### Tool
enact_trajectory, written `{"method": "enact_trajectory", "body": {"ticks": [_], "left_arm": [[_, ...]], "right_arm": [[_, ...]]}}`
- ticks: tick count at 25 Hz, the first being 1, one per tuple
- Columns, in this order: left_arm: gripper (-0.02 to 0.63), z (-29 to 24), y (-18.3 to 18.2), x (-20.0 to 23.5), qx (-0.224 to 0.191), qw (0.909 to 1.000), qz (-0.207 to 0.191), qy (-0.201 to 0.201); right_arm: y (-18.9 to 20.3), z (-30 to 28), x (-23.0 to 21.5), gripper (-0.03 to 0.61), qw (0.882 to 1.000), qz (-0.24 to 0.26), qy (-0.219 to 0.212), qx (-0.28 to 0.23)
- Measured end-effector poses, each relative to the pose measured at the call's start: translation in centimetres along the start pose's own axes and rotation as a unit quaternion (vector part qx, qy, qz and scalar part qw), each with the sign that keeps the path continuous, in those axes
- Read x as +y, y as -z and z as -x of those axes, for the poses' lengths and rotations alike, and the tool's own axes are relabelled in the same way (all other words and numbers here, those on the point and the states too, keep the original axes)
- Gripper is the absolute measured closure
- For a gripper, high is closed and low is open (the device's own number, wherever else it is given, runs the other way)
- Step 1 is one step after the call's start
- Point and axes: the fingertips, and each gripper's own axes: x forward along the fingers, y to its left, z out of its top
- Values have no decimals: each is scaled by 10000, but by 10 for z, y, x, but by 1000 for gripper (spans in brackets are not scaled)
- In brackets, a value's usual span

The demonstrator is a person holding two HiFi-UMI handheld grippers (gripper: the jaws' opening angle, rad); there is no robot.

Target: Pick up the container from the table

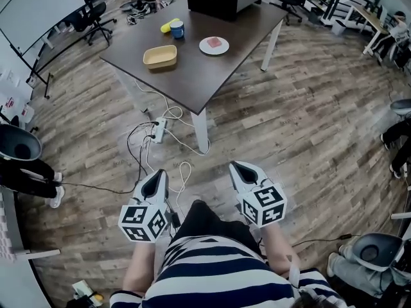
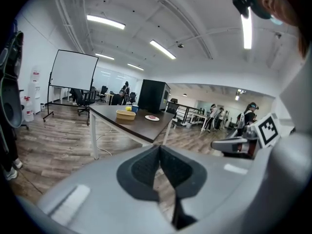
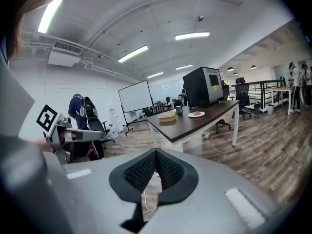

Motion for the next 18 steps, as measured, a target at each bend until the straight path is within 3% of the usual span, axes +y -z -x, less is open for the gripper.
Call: {"method": "enact_trajectory", "body": {"ticks": [9, 18], "left_arm": [[614, -72, -31, 36, -95, 9996, -212, 159], [614, -142, -80, 116, -25, 9991, -344, 245]], "right_arm": [[-25, -68, -13, 584, 9998, 157, -72, 118], [-78, -171, -20, 584, 9994, 216, -88, 255]]}}
